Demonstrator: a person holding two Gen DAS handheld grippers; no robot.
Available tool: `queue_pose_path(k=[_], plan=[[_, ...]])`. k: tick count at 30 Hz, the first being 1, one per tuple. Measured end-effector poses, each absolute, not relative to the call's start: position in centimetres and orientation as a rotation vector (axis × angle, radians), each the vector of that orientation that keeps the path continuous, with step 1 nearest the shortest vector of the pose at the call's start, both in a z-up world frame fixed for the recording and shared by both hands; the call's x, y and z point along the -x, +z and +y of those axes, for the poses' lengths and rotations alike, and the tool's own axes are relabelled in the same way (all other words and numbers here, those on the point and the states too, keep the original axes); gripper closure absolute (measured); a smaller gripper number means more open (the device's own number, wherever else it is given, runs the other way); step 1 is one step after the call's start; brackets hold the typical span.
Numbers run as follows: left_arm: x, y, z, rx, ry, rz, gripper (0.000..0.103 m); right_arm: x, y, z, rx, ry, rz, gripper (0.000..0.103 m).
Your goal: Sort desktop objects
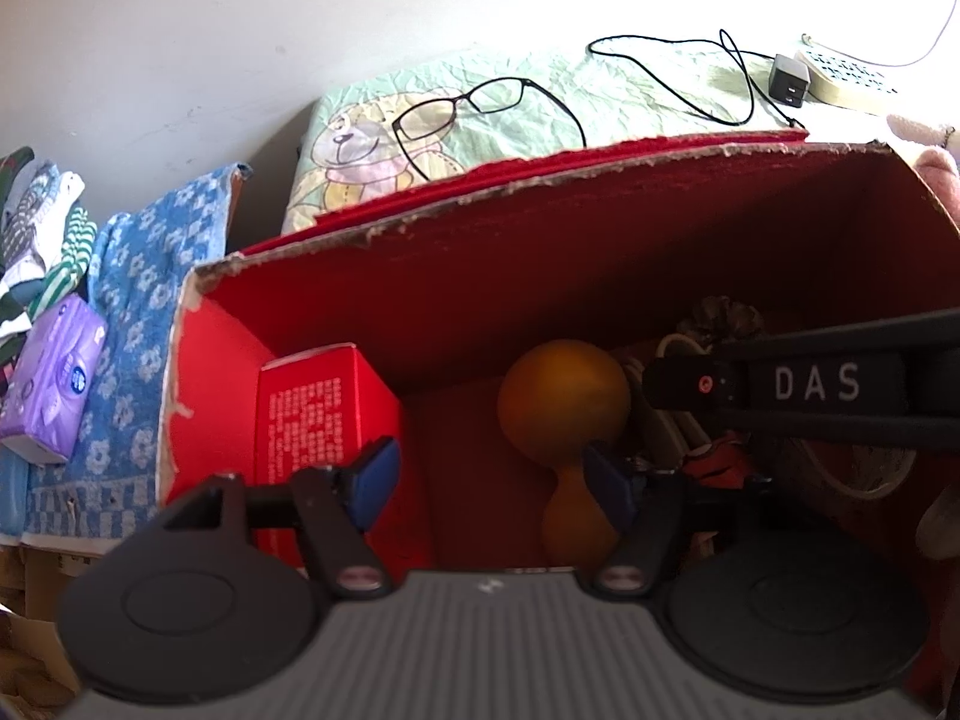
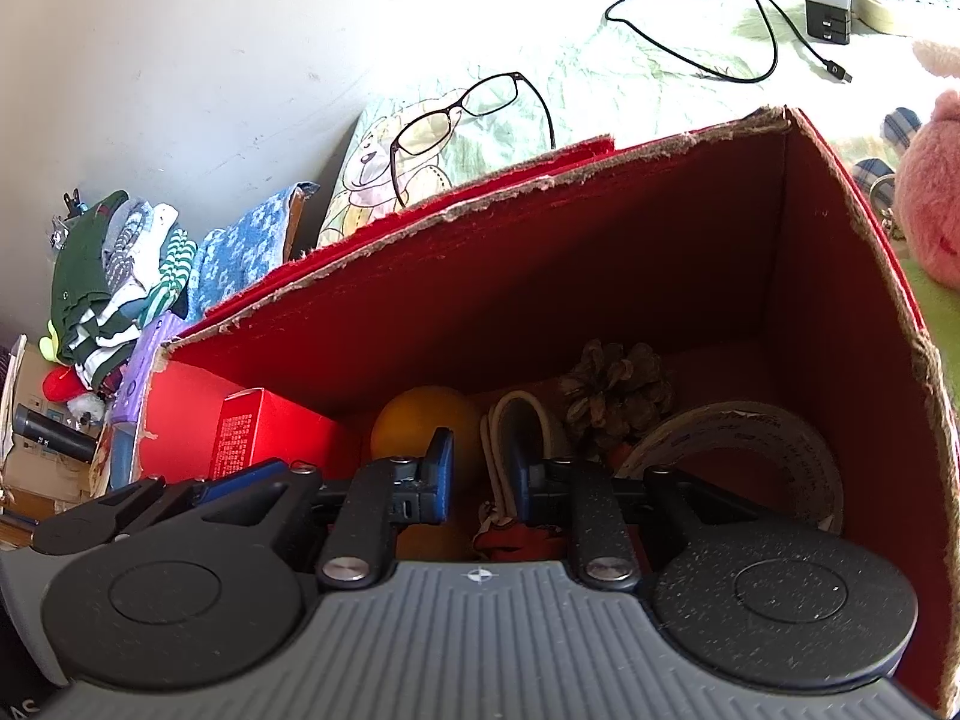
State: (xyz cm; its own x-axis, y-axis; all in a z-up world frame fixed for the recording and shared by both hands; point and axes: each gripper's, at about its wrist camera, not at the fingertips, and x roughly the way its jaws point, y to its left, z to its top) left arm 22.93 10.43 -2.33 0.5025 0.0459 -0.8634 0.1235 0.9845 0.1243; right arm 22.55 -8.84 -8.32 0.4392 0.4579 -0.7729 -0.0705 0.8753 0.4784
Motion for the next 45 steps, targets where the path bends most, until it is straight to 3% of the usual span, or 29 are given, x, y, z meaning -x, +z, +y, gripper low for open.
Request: queue_pose_path(k=[14,42,45], plan=[[-23.1,-2.5,10.3,-0.203,-0.086,1.073,0.022,-22.5,-8.4,-8.8,-0.412,0.354,1.079,0.081],[-23.4,-2.5,10.1,-0.186,-0.052,1.113,0.022,-22.6,-8.1,-9.5,-0.424,0.327,1.032,0.081],[-23.1,-2.0,10.3,-0.155,-0.055,1.101,0.023,-22.4,-7.8,-10.1,-0.443,0.327,1.011,0.075]])
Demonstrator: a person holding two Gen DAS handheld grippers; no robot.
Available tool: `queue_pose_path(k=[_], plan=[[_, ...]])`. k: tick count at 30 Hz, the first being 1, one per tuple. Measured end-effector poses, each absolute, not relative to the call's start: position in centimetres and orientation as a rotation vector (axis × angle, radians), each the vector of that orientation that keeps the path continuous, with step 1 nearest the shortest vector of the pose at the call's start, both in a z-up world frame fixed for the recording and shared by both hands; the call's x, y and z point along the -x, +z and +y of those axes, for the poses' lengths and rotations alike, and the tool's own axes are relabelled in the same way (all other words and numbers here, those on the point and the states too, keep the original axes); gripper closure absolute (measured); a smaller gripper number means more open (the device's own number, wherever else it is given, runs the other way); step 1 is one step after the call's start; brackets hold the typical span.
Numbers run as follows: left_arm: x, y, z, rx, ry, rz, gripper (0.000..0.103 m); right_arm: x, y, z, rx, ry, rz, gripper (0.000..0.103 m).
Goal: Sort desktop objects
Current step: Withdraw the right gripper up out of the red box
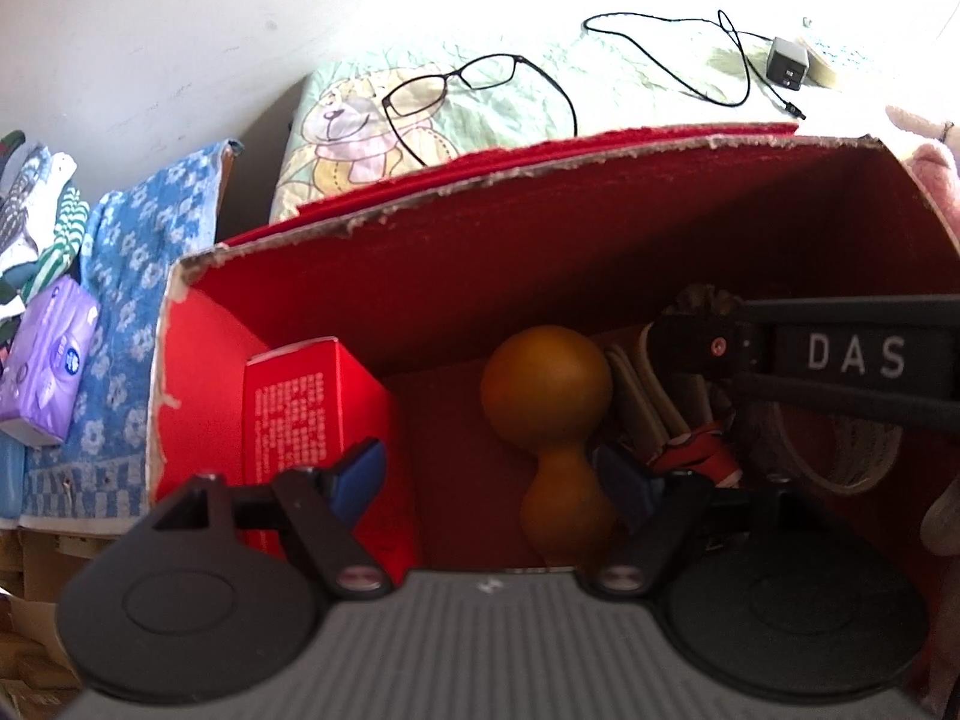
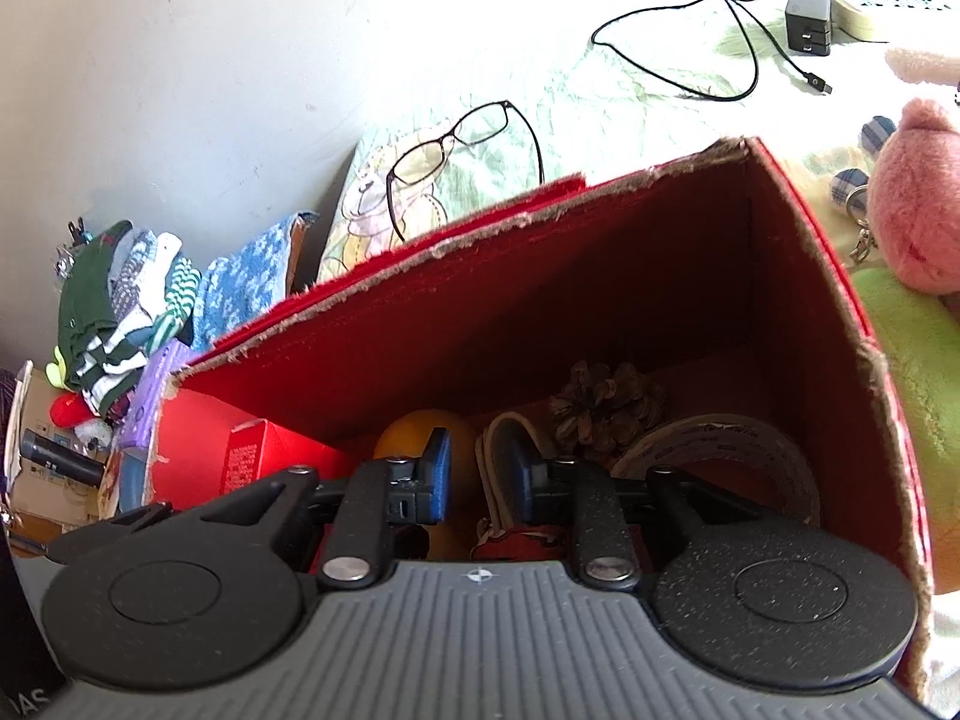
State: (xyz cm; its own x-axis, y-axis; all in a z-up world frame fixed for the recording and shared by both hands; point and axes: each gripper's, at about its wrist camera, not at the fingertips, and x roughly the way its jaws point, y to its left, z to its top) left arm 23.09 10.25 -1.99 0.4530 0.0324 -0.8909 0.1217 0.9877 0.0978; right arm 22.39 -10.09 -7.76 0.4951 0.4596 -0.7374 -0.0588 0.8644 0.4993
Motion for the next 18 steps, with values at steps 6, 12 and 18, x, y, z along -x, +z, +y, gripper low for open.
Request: queue_pose_path(k=[6,12,18], plan=[[-22.0,-0.9,9.3,-0.143,-0.07,1.062,0.022,-21.3,-6.2,-10.8,-0.396,0.326,0.953,0.075],[-21.0,0.2,8.6,-0.124,-0.053,1.022,0.012,-19.9,-4.7,-11.7,-0.367,0.305,0.885,0.072],[-19.7,1.9,8.3,-0.122,0.0,0.923,0.001,-18.6,-3.5,-12.4,-0.343,0.285,0.832,0.072]])
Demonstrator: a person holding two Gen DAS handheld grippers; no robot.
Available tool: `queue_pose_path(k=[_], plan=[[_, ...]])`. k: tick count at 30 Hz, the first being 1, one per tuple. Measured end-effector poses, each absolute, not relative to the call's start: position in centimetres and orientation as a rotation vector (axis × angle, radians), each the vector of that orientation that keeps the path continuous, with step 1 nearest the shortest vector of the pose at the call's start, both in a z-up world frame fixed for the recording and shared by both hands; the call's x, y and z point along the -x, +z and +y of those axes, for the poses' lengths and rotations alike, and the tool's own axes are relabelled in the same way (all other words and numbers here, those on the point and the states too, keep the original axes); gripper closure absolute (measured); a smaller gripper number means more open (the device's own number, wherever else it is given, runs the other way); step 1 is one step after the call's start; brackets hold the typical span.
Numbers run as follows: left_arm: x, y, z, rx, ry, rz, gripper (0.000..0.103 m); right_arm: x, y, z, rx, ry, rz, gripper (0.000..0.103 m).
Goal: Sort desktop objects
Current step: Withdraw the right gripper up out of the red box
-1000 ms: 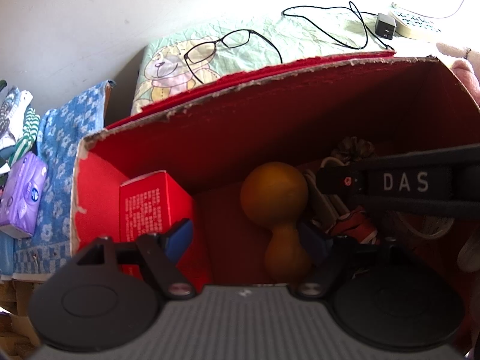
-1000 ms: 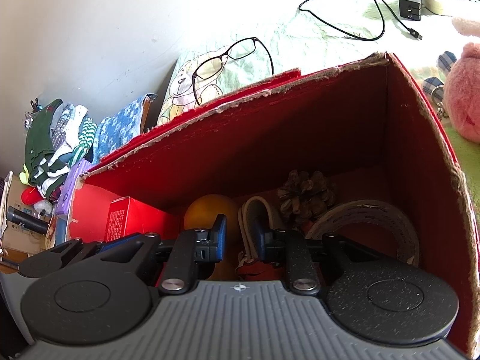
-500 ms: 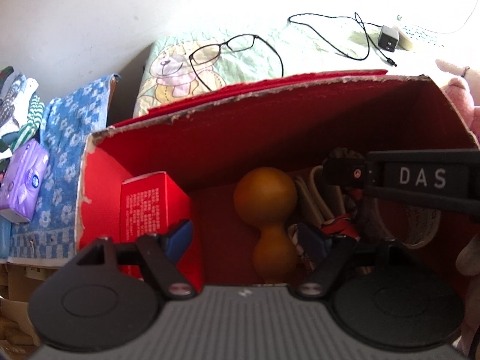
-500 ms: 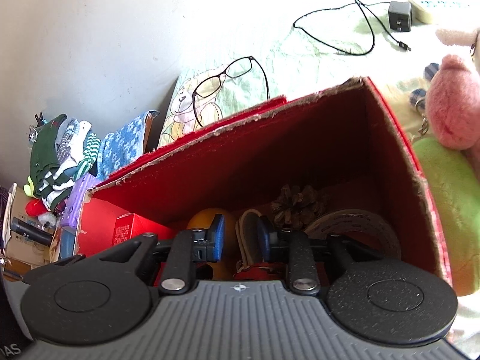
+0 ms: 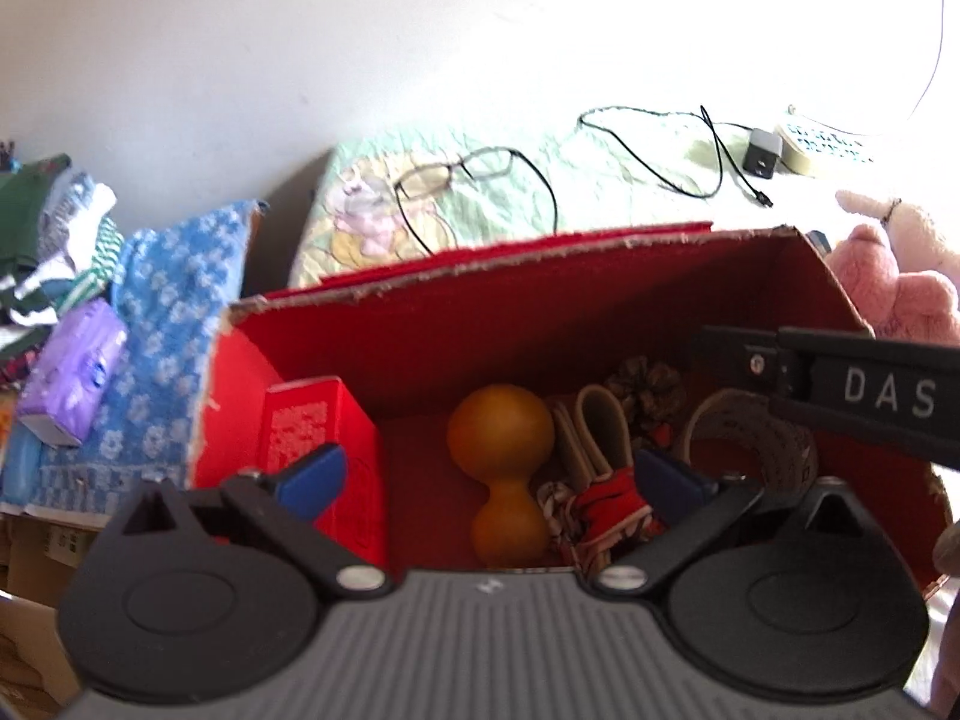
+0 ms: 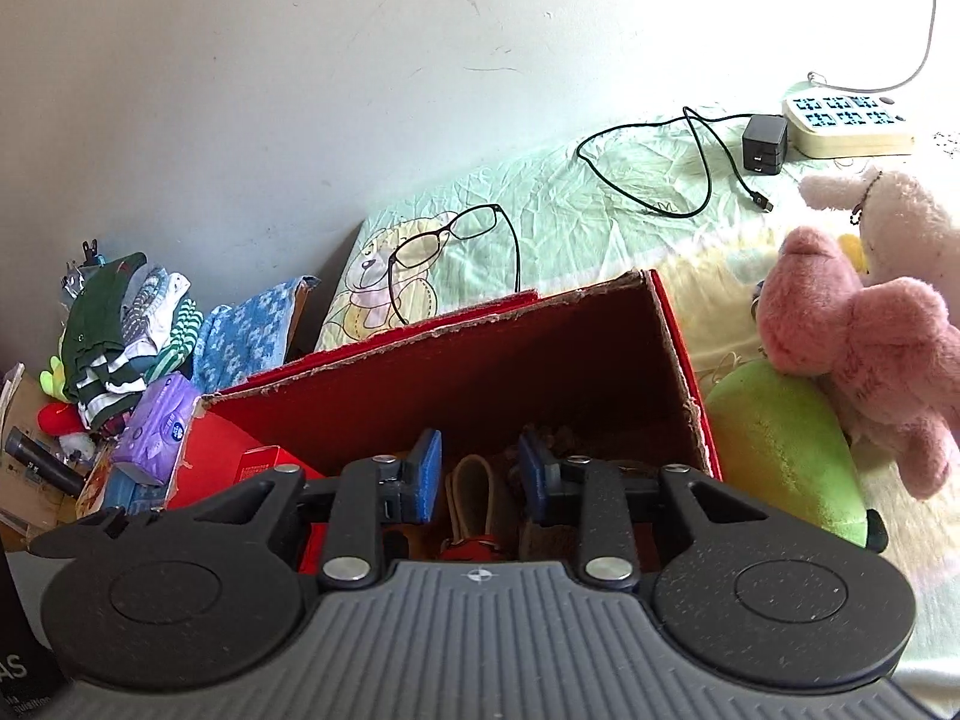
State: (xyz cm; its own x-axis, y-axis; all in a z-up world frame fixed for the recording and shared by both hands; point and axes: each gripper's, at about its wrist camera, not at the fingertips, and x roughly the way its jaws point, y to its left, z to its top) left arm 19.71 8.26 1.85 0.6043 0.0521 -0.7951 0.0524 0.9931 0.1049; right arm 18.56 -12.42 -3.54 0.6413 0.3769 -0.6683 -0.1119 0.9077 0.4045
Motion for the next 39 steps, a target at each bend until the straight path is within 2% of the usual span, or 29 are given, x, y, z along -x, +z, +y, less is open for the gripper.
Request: queue_pose_path(k=[11,17,28,30,32,33,39], plan=[[-18.6,2.8,7.9,-0.18,0.042,0.938,0.001,-16.8,-2.1,-12.7,-0.295,0.249,0.77,0.07],[-18.2,3.1,8.1,-0.133,0.04,0.977,0.002,-16.1,-1.6,-12.8,-0.279,0.239,0.755,0.064],[-17.3,4.0,8.7,-0.097,0.085,1.019,0.002,-14.9,-0.8,-12.5,-0.226,0.217,0.746,0.063],[-17.1,4.2,8.8,-0.1,0.1,1.022,0.002,-14.6,-0.6,-12.5,-0.216,0.213,0.751,0.061],[-16.8,4.5,9.1,-0.082,0.102,1.027,0.002,-14.2,-0.4,-12.4,-0.199,0.202,0.752,0.049],[-16.5,4.6,9.2,-0.07,0.101,1.027,0.002,-14.0,-0.3,-12.4,-0.187,0.196,0.748,0.047],[-14.8,5.0,8.9,-0.123,0.137,1.006,0.002,-12.4,0.4,-12.1,-0.146,0.196,0.736,0.047]])
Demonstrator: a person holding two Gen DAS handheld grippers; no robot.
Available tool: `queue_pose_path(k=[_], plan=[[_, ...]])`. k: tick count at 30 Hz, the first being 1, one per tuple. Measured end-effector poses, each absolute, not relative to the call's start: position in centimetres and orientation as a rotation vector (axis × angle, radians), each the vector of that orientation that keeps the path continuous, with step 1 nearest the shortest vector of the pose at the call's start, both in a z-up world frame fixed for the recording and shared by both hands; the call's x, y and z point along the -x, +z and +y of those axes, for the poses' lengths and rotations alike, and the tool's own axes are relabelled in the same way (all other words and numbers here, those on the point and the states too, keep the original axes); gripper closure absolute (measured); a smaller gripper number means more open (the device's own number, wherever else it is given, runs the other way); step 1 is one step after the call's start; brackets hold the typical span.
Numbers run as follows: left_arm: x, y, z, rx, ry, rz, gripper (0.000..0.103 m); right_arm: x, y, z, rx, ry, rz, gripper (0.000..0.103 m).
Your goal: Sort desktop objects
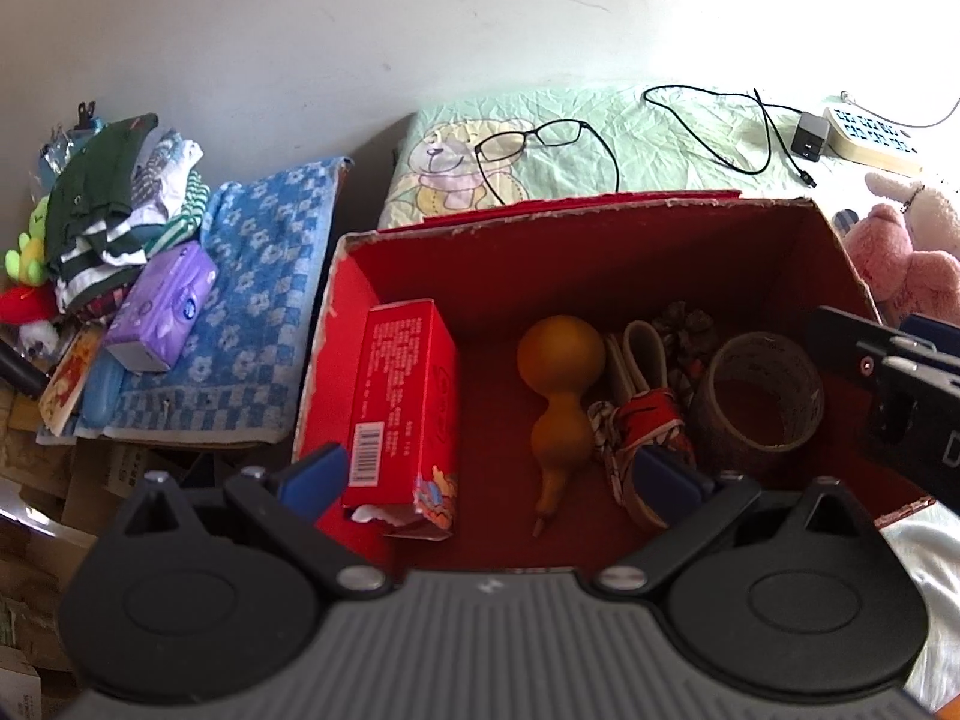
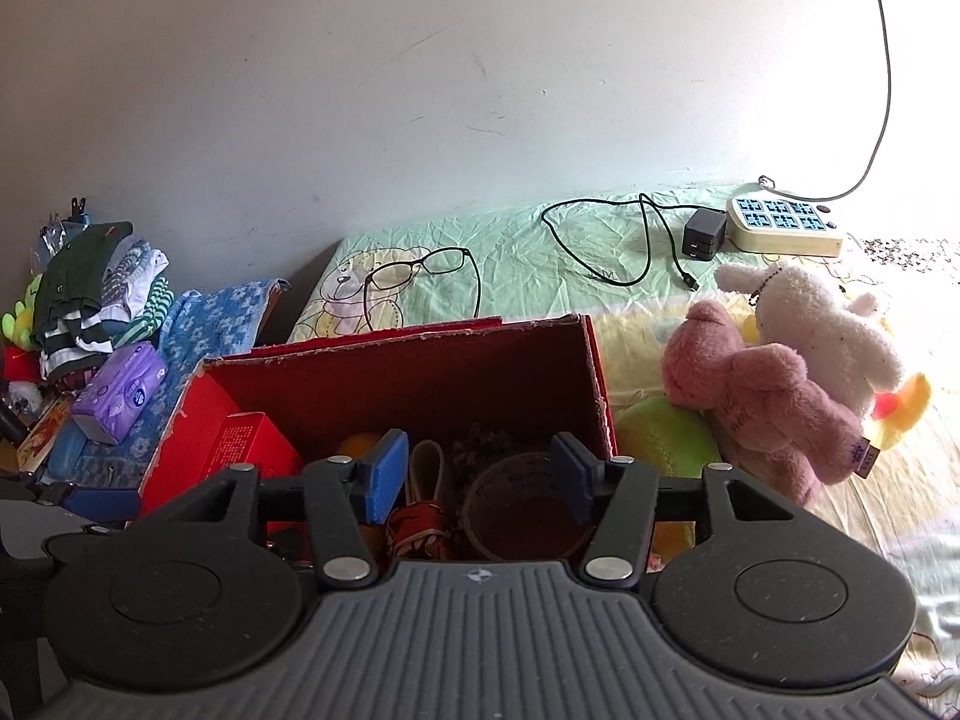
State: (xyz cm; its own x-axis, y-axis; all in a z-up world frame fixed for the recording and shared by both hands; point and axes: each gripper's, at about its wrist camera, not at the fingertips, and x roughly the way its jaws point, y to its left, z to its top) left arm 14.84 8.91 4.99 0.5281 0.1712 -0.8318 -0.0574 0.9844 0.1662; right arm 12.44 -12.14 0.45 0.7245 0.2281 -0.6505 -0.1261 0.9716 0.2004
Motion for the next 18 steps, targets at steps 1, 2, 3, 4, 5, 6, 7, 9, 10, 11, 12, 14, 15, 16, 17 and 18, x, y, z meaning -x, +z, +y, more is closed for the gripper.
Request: queue_pose_path(k=[1,2,3,4,5,6,7,9,10,11,12,14,15,16,17,18], plan=[[-14.6,5.0,8.9,-0.119,0.13,1.007,0.002,-12.2,0.5,-12.3,-0.149,0.193,0.735,0.047],[-14.3,5.0,8.9,-0.114,0.124,1.008,0.002,-11.9,0.5,-12.4,-0.151,0.187,0.732,0.047],[-14.1,5.1,8.9,-0.111,0.122,1.008,0.002,-11.6,0.5,-12.5,-0.149,0.179,0.727,0.047],[-13.8,5.1,8.9,-0.11,0.126,1.005,0.002,-11.3,0.5,-12.6,-0.147,0.169,0.719,0.047],[-13.5,5.0,8.9,-0.111,0.132,1.005,0.002,-11.1,0.6,-12.7,-0.144,0.16,0.712,0.047],[-13.3,5.0,8.9,-0.109,0.136,1.007,0.002,-10.9,0.6,-12.8,-0.142,0.155,0.707,0.046],[-13.1,5.0,8.9,-0.106,0.138,1.011,0.002,-10.7,0.7,-12.9,-0.143,0.156,0.705,0.046],[-12.6,5.0,8.8,-0.1,0.142,1.015,0.002,-10.3,0.8,-13.1,-0.145,0.166,0.703,0.046],[-12.4,5.0,8.8,-0.095,0.147,1.017,0.002,-10.1,0.8,-13.1,-0.143,0.17,0.701,0.046],[-12.1,5.0,8.7,-0.089,0.152,1.019,0.002,-9.9,0.9,-13.1,-0.139,0.172,0.698,0.046],[-11.9,4.9,8.6,-0.083,0.155,1.02,0.002,-9.8,0.9,-13.2,-0.133,0.175,0.696,0.046],[-11.4,4.9,8.2,-0.078,0.164,1.023,0.002,-9.4,1.0,-13.3,-0.118,0.185,0.692,0.039],[-11.1,5.0,8.0,-0.075,0.169,1.022,0.002,-9.2,1.0,-13.4,-0.111,0.189,0.688,0.038],[-10.9,5.0,7.8,-0.072,0.175,1.023,0.002,-9.0,1.0,-13.6,-0.105,0.192,0.685,0.037],[-10.6,4.9,7.5,-0.069,0.181,1.025,0.002,-8.7,1.0,-13.9,-0.1,0.198,0.684,0.037],[-10.3,4.9,7.1,-0.064,0.183,1.031,0.001,-8.5,1.0,-14.2,-0.098,0.204,0.685,0.037]])
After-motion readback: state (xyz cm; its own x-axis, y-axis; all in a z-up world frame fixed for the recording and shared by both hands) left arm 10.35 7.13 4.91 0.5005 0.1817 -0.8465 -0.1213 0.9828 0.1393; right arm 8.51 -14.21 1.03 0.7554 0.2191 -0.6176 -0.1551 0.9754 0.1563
